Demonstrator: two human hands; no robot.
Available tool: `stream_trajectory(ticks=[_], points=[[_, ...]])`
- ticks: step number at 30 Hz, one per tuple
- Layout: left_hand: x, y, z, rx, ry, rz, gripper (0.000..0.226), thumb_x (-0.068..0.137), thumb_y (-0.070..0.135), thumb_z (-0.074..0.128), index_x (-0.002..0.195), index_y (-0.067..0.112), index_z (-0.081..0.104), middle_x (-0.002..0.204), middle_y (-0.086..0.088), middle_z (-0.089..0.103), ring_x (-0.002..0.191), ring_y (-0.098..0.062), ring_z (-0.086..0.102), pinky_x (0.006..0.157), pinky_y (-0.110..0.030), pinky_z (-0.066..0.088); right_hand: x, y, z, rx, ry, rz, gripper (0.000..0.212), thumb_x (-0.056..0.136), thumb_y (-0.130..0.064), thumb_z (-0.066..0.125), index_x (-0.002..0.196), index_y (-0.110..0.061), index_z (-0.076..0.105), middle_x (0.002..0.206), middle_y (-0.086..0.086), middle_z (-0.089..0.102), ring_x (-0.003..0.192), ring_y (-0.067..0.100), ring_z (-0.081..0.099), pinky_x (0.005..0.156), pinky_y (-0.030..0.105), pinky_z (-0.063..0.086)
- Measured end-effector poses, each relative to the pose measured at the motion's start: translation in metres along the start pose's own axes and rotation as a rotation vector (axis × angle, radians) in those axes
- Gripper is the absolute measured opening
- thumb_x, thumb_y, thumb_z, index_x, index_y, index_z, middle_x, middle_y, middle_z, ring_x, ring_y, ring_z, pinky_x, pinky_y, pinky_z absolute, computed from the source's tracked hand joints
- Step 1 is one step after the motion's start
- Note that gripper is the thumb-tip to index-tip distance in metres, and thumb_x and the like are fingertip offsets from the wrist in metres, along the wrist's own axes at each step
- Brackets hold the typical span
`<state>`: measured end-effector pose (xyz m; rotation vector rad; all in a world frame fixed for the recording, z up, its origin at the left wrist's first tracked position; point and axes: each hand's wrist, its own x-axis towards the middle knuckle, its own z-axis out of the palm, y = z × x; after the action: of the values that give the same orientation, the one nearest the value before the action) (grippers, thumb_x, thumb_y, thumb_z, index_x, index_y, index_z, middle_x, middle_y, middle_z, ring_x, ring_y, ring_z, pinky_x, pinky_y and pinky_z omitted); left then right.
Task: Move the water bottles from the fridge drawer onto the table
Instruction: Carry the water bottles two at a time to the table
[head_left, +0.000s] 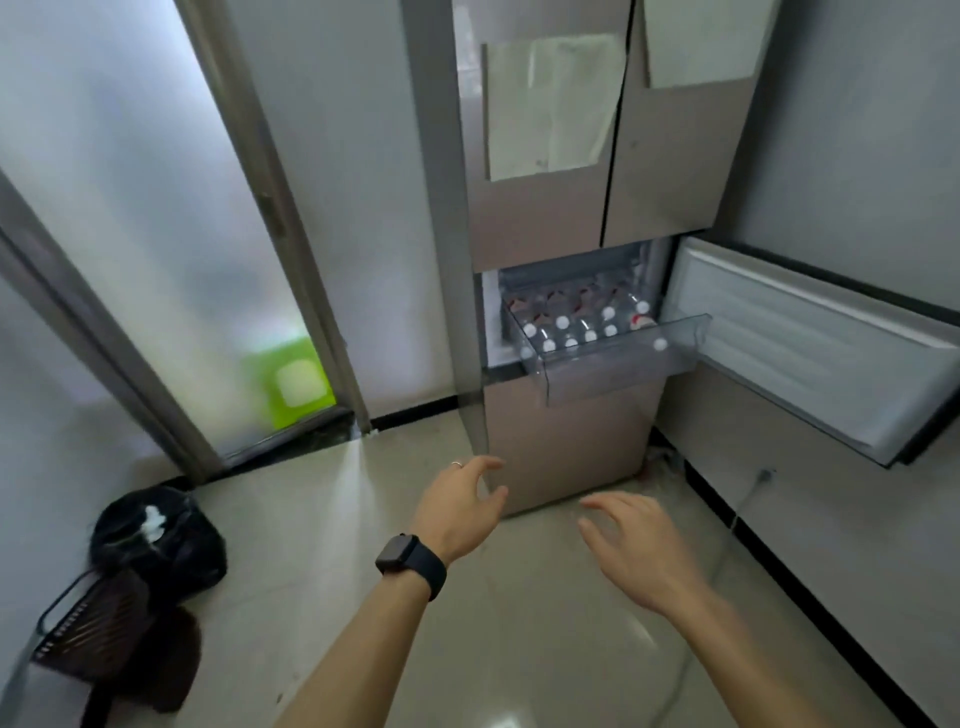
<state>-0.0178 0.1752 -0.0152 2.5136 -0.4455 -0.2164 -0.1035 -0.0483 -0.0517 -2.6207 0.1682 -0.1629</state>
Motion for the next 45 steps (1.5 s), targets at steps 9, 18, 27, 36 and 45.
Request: stream_trajectory(ticks=[9,18,27,36,45], points=[[0.183,0.029,0.019,-0.015,0.012,0.074,0.037,0.098,0.038,0.057,0.134,0.030,0.057,0.136,0.006,0.058,0.126,-0.011,0.053,0.100,-0.020,0.036,0.168,0.080,-0.051,0.025,0.073,0.069,0.037,0.093,-0.050,0.053,0.125,-0.035,0.063,0.125,-0.017,0.062,0.122,0.012,0.050,0.102,0.029,0.042],[0.372,0.035,0.034,-0.171,-0.025,0.011,0.036,0.096,0.036,0.060,0.131,0.031,0.058,0.131,0.005,0.060,0.114,-0.010,0.059,0.097,-0.025,0.048,0.326,0.121,-0.060,-0.010,-0.004,0.071,0.037,0.097,-0.049,0.054,0.130,-0.034,0.059,0.131,-0.016,0.058,0.129,0.007,0.044,0.106,0.025,0.038],[0.490,0.033,0.076,-0.596,-0.137,-0.333,0.034,0.090,0.039,0.068,0.119,0.030,0.054,0.120,0.011,0.061,0.110,-0.013,0.058,0.100,-0.036,0.047,0.459,0.157,-0.025,0.140,-0.177,0.149,0.041,0.095,-0.045,0.058,0.133,-0.027,0.054,0.130,-0.009,0.059,0.125,0.014,0.052,0.099,0.030,0.045],[0.595,0.006,0.158,-1.258,0.026,-0.838,0.044,0.086,0.039,0.067,0.119,0.010,0.068,0.121,-0.010,0.071,0.106,-0.025,0.069,0.093,-0.039,0.056,0.612,0.189,0.049,0.462,-0.453,0.380,0.045,0.098,-0.039,0.059,0.130,-0.009,0.055,0.120,0.011,0.066,0.106,0.026,0.062,0.093,0.037,0.049],[0.627,0.018,0.162,-1.528,0.477,-1.061,0.035,0.104,0.041,0.050,0.094,0.011,0.064,0.065,-0.001,0.066,0.064,-0.017,0.059,0.062,-0.032,0.052,0.670,0.199,0.088,0.614,-0.533,0.530,0.048,0.094,-0.049,0.061,0.081,-0.003,0.067,0.075,0.012,0.069,0.062,0.015,0.062,0.054,0.018,0.048]])
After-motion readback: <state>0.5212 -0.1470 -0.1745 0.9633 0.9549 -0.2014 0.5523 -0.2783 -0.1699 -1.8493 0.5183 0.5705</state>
